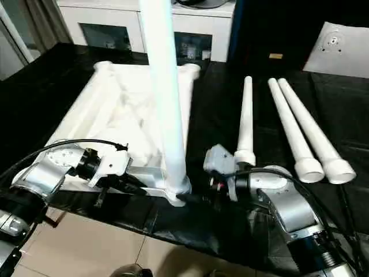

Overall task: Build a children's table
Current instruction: Rotate leg to tighten

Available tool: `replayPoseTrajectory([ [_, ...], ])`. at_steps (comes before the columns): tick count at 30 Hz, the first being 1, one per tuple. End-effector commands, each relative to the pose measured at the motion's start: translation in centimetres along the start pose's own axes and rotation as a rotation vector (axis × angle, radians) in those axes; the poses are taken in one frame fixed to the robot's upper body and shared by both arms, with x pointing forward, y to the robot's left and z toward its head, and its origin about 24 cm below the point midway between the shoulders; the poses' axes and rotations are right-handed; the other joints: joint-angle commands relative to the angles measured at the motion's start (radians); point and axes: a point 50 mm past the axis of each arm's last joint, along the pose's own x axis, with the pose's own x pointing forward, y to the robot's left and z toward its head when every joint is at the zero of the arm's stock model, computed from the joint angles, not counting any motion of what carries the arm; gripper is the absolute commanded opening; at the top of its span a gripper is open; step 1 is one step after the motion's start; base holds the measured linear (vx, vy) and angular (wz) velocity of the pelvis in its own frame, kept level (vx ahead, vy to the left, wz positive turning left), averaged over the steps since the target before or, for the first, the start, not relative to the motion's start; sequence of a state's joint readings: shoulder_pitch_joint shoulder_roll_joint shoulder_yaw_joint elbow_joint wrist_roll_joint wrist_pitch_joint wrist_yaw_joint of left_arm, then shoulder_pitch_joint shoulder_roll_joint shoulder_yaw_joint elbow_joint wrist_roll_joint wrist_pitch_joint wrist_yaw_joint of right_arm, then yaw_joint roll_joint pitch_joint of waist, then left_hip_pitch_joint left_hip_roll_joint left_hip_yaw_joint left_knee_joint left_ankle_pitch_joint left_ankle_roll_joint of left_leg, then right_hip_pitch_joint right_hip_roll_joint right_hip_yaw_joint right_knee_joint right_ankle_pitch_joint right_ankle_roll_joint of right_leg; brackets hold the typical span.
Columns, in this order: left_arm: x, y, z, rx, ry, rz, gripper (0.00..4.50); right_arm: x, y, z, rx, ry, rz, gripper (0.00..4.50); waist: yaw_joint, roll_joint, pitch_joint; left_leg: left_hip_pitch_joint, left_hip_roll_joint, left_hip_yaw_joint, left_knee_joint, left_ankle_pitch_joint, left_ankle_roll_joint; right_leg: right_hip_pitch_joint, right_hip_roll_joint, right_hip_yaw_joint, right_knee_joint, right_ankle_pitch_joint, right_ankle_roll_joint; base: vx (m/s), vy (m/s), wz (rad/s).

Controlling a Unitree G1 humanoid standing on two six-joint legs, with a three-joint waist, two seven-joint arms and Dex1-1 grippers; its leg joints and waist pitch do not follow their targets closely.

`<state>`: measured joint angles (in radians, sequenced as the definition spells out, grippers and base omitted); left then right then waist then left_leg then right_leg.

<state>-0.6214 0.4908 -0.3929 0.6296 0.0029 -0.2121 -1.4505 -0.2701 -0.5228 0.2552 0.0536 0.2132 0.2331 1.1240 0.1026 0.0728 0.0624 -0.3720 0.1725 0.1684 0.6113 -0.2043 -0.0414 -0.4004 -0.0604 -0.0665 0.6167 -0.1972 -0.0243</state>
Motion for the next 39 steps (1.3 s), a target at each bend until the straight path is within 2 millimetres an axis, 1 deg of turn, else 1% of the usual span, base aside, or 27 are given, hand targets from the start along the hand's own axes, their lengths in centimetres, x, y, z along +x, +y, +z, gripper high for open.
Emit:
replayPoseTrajectory([
  [1, -0.2, 0.4, 0.8, 0.062, 0.016, -0.020, 0.00, 0.0, -0.1, 0.0, 0.006, 0.004, 0.022, 4.42, -0.002, -0.017, -0.082, 0.005, 0.059, -0.016, -0.060, -0.061, 0.084, 0.060, -0.089, 0.054, -0.057, -0.067, -0.236, 0.000, 0.000, 0.00],
  [4, -0.2, 0.5, 0.7, 0.066, 0.019, -0.019, 0.00, 0.3, 0.0, 0.0, 0.013, 0.003, 0.030, 4.42, -0.001, -0.016, -0.082, 0.004, 0.058, -0.015, -0.060, -0.064, 0.083, 0.060, -0.090, 0.053, -0.058, -0.076, -0.236, 0.000, 0.000, 0.00],
  [6, -0.1, 0.5, 0.7, 0.071, 0.015, -0.018, 0.00, 0.9, 0.0, 0.1, 0.028, -0.017, 0.035, 4.42, -0.001, -0.015, -0.081, 0.004, 0.058, -0.016, -0.060, -0.069, 0.080, 0.060, -0.090, 0.053, -0.059, -0.085, -0.235, 0.000, 0.000, 0.00],
  [9, 0.0, 0.6, 0.8, 0.073, 0.015, -0.019, 0.00, 1.2, 0.0, 0.2, 0.043, -0.032, 0.034, 4.08, 0.000, -0.014, -0.082, 0.007, 0.061, -0.016, -0.061, -0.067, 0.078, 0.058, -0.089, 0.052, -0.058, -0.077, -0.238, 0.000, 0.000, 0.00],
  [12, 0.0, 0.6, 0.7, 0.075, 0.017, -0.022, 0.00, 1.3, 0.0, 0.2, 0.052, -0.040, 0.039, 3.97, 0.003, -0.013, -0.083, 0.007, 0.061, -0.016, -0.060, -0.066, 0.075, 0.058, -0.090, 0.053, -0.056, -0.072, -0.239, 0.000, 0.000, 0.00],
  [14, 0.0, 0.6, 0.7, 0.075, 0.019, -0.023, 0.00, 1.4, 0.0, 0.2, 0.058, -0.042, 0.043, 3.66, 0.005, -0.015, -0.084, 0.006, 0.059, -0.015, -0.059, -0.060, 0.076, 0.059, -0.090, 0.054, -0.056, -0.061, -0.239, 0.000, 0.000, 0.00],
  [16, 0.0, 0.6, 0.6, 0.074, 0.017, -0.021, 0.00, 1.4, 0.0, 0.1, 0.062, -0.044, 0.045, 3.65, 0.006, -0.015, -0.084, 0.006, 0.059, -0.016, -0.059, -0.061, 0.075, 0.059, -0.091, 0.053, -0.056, -0.063, -0.238, 0.000, 0.000, 0.00],
  [18, 0.0, 0.6, 0.6, 0.070, 0.014, -0.017, 0.00, 1.4, 0.1, 0.1, 0.067, -0.045, 0.046, 3.40, 0.007, -0.016, -0.083, 0.005, 0.059, -0.015, -0.060, -0.065, 0.072, 0.060, -0.091, 0.053, -0.057, -0.076, -0.234, 0.000, 0.000, 0.00],
  [19, -0.1, 0.6, 0.6, 0.067, 0.011, -0.014, 0.00, 1.4, 0.1, 0.1, 0.069, -0.047, 0.046, 3.40, 0.007, -0.014, -0.083, 0.006, 0.060, -0.016, -0.060, -0.063, 0.071, 0.059, -0.091, 0.053, -0.056, -0.077, -0.233, 0.000, 0.000, 0.00],
  [20, -0.1, 0.7, 0.6, 0.061, 0.006, -0.009, 0.00, 1.5, 0.1, 0.1, 0.074, -0.050, 0.046, 3.24, 0.007, -0.014, -0.083, 0.006, 0.060, -0.016, -0.060, -0.062, 0.071, 0.059, -0.090, 0.053, -0.056, -0.075, -0.233, 0.000, 0.000, 0.00],
  [22, 0.0, 0.7, 0.6, 0.047, -0.006, 0.006, 0.00, 1.5, 0.2, 0.0, 0.085, -0.056, 0.045, 3.12, 0.007, -0.015, -0.084, 0.006, 0.059, -0.016, -0.059, -0.056, 0.072, 0.059, -0.089, 0.053, -0.055, -0.063, -0.236, 0.000, 0.000, 0.00],
  [23, 0.0, 0.8, 0.6, 0.035, -0.015, 0.032, 0.00, 1.6, 0.4, 0.0, 0.095, -0.067, 0.041, 3.03, 0.008, -0.011, -0.084, 0.007, 0.060, -0.015, -0.059, -0.060, 0.072, 0.058, -0.090, 0.054, -0.056, -0.061, -0.239, 0.000, 0.000, 0.00],
  [24, 0.0, 0.9, 0.7, 0.029, -0.020, 0.046, 0.00, 1.6, 0.5, 0.0, 0.101, -0.074, 0.036, 2.95, 0.008, -0.012, -0.083, 0.006, 0.060, -0.016, -0.059, -0.063, 0.072, 0.058, -0.091, 0.053, -0.056, -0.065, -0.239, 0.000, 0.000, 0.00],
  [26, 0.0, 1.2, 0.7, -0.002, -0.038, 0.128, 0.00, 2.0, 0.8, 0.0, 0.128, -0.109, -0.012, 2.89, 0.009, -0.011, -0.081, 0.007, 0.061, -0.016, -0.060, -0.074, 0.068, 0.057, -0.092, 0.053, -0.058, -0.082, -0.237, 0.000, 0.000, 0.00],
  [27, 0.0, 1.2, 0.7, -0.002, -0.038, 0.128, 0.00, 2.0, 0.8, 0.0, 0.128, -0.109, -0.012, 2.81, 0.008, -0.013, -0.080, 0.007, 0.061, -0.017, -0.062, -0.081, 0.058, 0.058, -0.091, 0.053, -0.058, -0.096, -0.235, 0.000, 0.000, 0.00],
  [29, -0.1, 1.4, 0.8, -0.031, -0.046, 0.212, 0.00, 2.5, 0.8, -0.1, 0.151, -0.130, -0.090, 2.78, 0.002, -0.012, -0.076, 0.008, 0.061, -0.018, -0.066, -0.111, 0.042, 0.056, -0.092, 0.054, -0.066, -0.152, -0.222, 0.000, 0.000, 0.00],
  [30, -0.1, 1.8, 0.9, -0.087, -0.053, 0.324, 0.00, 3.4, 0.8, -0.2, 0.187, -0.159, -0.215, 2.75, -0.003, -0.010, -0.073, 0.008, 0.064, -0.020, -0.070, -0.120, 0.027, 0.054, -0.095, 0.056, -0.066, -0.173, -0.218, 0.000, 0.000, 0.00],
  [31, -0.1, 1.8, 0.9, -0.087, -0.053, 0.324, 0.00, 3.4, 0.8, -0.2, 0.187, -0.159, -0.215, 2.74, -0.006, -0.011, -0.071, 0.007, 0.059, -0.019, -0.070, -0.126, 0.024, 0.052, -0.092, 0.054, -0.071, -0.195, -0.213, 0.000, 0.000, 0.00],
  [32, 0.1, 1.9, 1.3, -0.122, -0.083, 0.394, 0.00, 4.1, 0.7, -0.3, 0.218, -0.176, -0.309, 2.73, -0.009, -0.014, -0.070, 0.010, 0.057, -0.019, -0.072, -0.135, 0.017, 0.052, -0.092, 0.054, -0.074, -0.220, -0.206, 0.000, 0.000, 0.00],
  [33, 0.2, 2.0, 1.5, -0.136, -0.094, 0.422, 0.00, 4.5, 0.6, -0.3, 0.229, -0.177, -0.345, 2.72, -0.019, -0.014, -0.069, 0.005, 0.056, -0.021, -0.074, -0.133, 0.005, 0.056, -0.092, 0.054, -0.072, -0.236, -0.199, 0.000, 0.000, 0.00],
  [34, 0.5, 2.1, 1.9, -0.165, -0.110, 0.483, 0.00, 5.1, 0.5, -0.5, 0.252, -0.179, -0.420, 2.72, -0.023, -0.014, -0.069, 0.004, 0.053, -0.021, -0.074, -0.135, 0.003, 0.055, -0.089, 0.052, -0.074, -0.248, -0.193, 0.000, 0.000, 0.00],
  [35, 0.7, 2.2, 2.1, -0.190, -0.108, 0.548, 0.00, 5.8, 0.4, -0.5, 0.276, -0.185, -0.488, 2.72, -0.039, -0.013, -0.069, 0.003, 0.050, -0.020, -0.072, -0.127, 0.003, 0.054, -0.088, 0.054, -0.076, -0.241, -0.192, 0.000, 0.000, 0.00],
  [36, 1.0, 2.2, 2.3, -0.203, -0.100, 0.588, 0.00, 6.3, 0.3, -0.5, 0.321, -0.196, -0.552, 2.72, -0.044, -0.014, -0.070, 0.004, 0.050, -0.019, -0.071, -0.126, 0.004, 0.055, -0.088, 0.054, -0.077, -0.239, -0.192, 0.000, 0.000, 0.00],
  [37, 1.3, 2.3, 2.4, -0.216, -0.100, 0.622, 0.00, 6.6, 0.2, -0.6, 0.353, -0.201, -0.590, 2.72, -0.052, -0.013, -0.069, 0.001, 0.049, -0.019, -0.072, -0.118, 0.012, 0.054, -0.087, 0.055, -0.078, -0.234, -0.192, 0.000, 0.000, 0.00],
  [38, 1.3, 2.3, 2.4, -0.216, -0.100, 0.622, 0.00, 6.6, 0.2, -0.6, 0.353, -0.201, -0.590, 2.72, -0.054, -0.012, -0.070, 0.002, 0.045, -0.020, -0.070, -0.115, 0.018, 0.055, -0.084, 0.054, -0.081, -0.239, -0.184, 0.000, 0.000, 0.00],
  [39, 2.1, 2.7, 3.2, -0.261, -0.132, 0.715, 0.00, 7.1, 0.0, -0.6, 0.410, -0.203, -0.666, 2.72, -0.054, -0.018, -0.070, 0.002, 0.046, -0.019, -0.070, -0.110, 0.023, 0.057, -0.084, 0.054, -0.080, -0.228, -0.184, 0.000, 0.000, 0.00],
])
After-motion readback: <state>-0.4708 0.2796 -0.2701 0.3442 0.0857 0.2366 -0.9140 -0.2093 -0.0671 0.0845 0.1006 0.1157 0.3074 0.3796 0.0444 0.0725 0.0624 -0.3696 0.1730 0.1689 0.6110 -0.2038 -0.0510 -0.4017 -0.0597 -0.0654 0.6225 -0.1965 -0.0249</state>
